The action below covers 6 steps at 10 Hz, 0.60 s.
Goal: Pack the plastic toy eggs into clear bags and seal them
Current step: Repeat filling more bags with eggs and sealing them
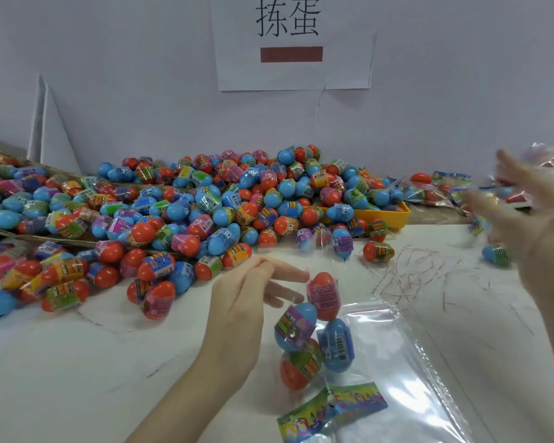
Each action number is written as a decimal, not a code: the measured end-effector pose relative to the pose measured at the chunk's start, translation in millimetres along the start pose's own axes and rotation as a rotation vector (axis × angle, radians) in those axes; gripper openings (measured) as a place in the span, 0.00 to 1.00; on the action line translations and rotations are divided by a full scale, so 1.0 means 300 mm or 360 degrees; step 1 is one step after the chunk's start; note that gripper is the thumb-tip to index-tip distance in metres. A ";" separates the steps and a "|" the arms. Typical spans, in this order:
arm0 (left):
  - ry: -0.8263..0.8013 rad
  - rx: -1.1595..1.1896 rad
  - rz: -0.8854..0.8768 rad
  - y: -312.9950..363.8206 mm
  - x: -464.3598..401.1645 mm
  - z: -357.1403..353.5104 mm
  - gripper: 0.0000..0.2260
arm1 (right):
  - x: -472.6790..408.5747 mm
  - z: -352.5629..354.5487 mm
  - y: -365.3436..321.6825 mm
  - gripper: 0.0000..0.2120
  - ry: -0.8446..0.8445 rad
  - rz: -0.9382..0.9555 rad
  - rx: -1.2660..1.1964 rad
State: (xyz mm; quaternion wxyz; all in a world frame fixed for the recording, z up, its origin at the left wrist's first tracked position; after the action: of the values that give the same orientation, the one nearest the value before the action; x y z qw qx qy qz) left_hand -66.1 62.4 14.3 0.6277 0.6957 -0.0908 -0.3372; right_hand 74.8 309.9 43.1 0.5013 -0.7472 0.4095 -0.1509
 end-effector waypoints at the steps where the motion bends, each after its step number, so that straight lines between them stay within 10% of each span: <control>1: 0.0006 -0.0006 0.0010 -0.001 0.001 0.003 0.16 | -0.009 -0.094 0.003 0.31 0.0164 0.0007 0.0651; 2: 0.0012 0.0018 0.0001 0.001 -0.001 0.004 0.16 | 0.007 -0.143 0.006 0.23 0.0477 0.0128 0.0933; 3: -0.0003 0.0055 0.0019 0.006 -0.003 0.005 0.16 | 0.038 -0.219 0.027 0.18 -0.0100 0.0055 0.0022; 5: -0.0004 0.0293 0.0156 0.006 -0.013 0.014 0.20 | 0.059 -0.267 0.123 0.42 -0.0632 0.0210 0.1477; 6: -0.0017 0.0362 0.0236 0.000 -0.016 0.014 0.19 | 0.097 -0.317 0.156 0.42 -0.1150 -0.0387 0.1197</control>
State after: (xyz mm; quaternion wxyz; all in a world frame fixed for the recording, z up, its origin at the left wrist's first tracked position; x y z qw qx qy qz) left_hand -72.3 61.7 16.1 0.5676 0.7519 -0.1831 -0.2811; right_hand 10.7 220.6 39.8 0.8223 -0.5625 0.0391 -0.0774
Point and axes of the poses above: each hand's wrist, its own x-axis away from the middle knuckle, its own z-axis out of the back of the hand, y = z × x, the point moved 2 cm from there along -x, towards the middle knuckle, and after that the axes turned 2 degrees about x, right-handed, at the moved point
